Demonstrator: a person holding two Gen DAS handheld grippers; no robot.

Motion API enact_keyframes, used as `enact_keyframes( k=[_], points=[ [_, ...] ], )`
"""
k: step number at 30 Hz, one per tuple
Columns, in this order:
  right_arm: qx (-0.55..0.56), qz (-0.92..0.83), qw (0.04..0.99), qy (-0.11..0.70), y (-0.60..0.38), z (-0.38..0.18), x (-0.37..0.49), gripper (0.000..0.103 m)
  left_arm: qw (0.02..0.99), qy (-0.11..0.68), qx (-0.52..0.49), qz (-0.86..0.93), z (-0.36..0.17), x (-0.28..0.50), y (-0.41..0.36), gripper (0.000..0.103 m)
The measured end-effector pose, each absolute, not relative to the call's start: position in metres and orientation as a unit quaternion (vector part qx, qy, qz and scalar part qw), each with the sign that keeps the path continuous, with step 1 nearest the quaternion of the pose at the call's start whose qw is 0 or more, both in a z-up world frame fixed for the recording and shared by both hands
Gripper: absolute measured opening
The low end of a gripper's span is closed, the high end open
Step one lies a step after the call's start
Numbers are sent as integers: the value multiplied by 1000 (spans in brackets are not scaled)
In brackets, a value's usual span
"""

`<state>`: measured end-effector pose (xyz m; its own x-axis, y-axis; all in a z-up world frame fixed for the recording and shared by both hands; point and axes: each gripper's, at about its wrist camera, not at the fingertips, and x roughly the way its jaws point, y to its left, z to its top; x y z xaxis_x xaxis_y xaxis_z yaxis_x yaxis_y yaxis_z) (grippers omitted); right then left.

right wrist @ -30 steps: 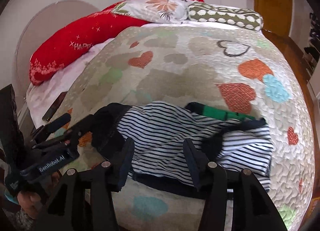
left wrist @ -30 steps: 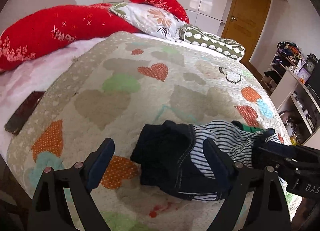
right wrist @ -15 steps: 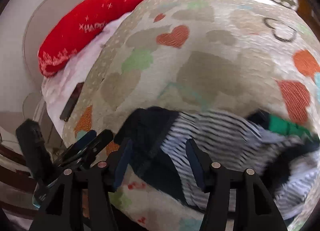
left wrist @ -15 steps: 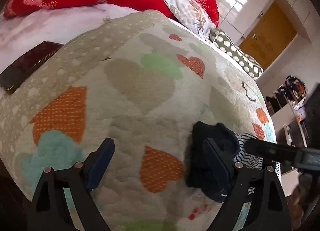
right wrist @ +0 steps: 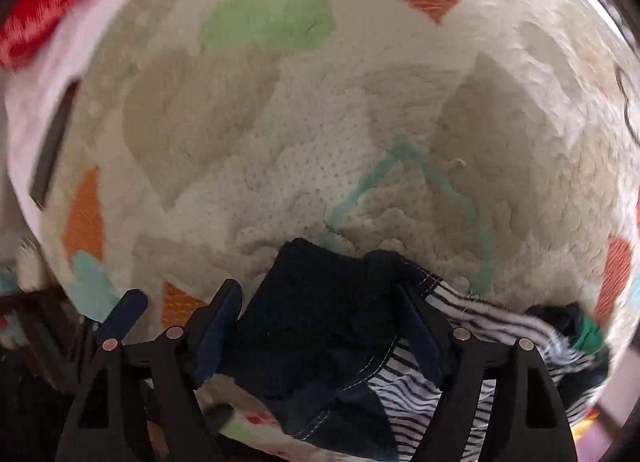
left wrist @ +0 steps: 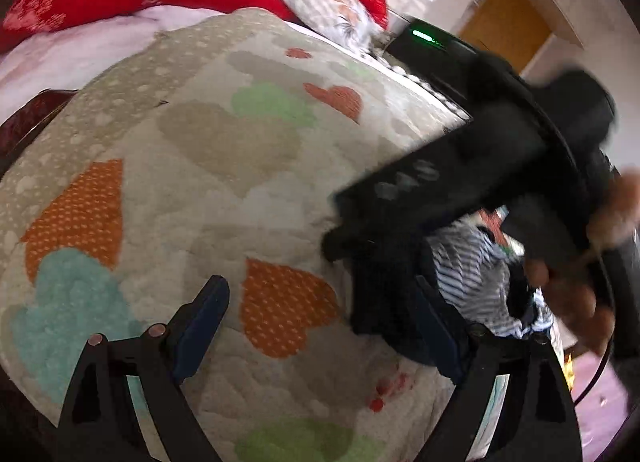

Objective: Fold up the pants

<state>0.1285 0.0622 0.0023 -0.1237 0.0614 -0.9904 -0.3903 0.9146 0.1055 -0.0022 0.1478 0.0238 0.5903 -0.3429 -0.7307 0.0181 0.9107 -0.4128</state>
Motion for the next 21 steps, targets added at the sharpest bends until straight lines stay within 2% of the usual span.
enact_keyframes(
  k=[2,4,6,7,8,10,12,21],
  points=[
    [-143,167,645,732,71,-1,128,82,873,440,-177,-110,24,-4,140,89],
    [-175,155,650,723,77,-2,122,75,874,438,-171,-122,25,-7,131,88],
    [-205,156,666,700,81,3,113,57,877,432,-160,-138,26,-10,117,81],
    [-211,156,673,691,80,5,109,52,877,432,-153,-143,25,-9,110,72],
    [-214,155,681,683,77,9,105,44,875,437,-145,-150,23,-8,102,49],
    [-204,168,698,666,68,17,97,39,866,449,-136,-170,21,-4,87,24],
    [-183,175,711,656,56,27,91,35,868,446,-133,-173,26,-5,78,21],
    [-20,209,776,595,-58,90,71,35,866,413,-127,-250,91,-14,24,23]
  ],
)
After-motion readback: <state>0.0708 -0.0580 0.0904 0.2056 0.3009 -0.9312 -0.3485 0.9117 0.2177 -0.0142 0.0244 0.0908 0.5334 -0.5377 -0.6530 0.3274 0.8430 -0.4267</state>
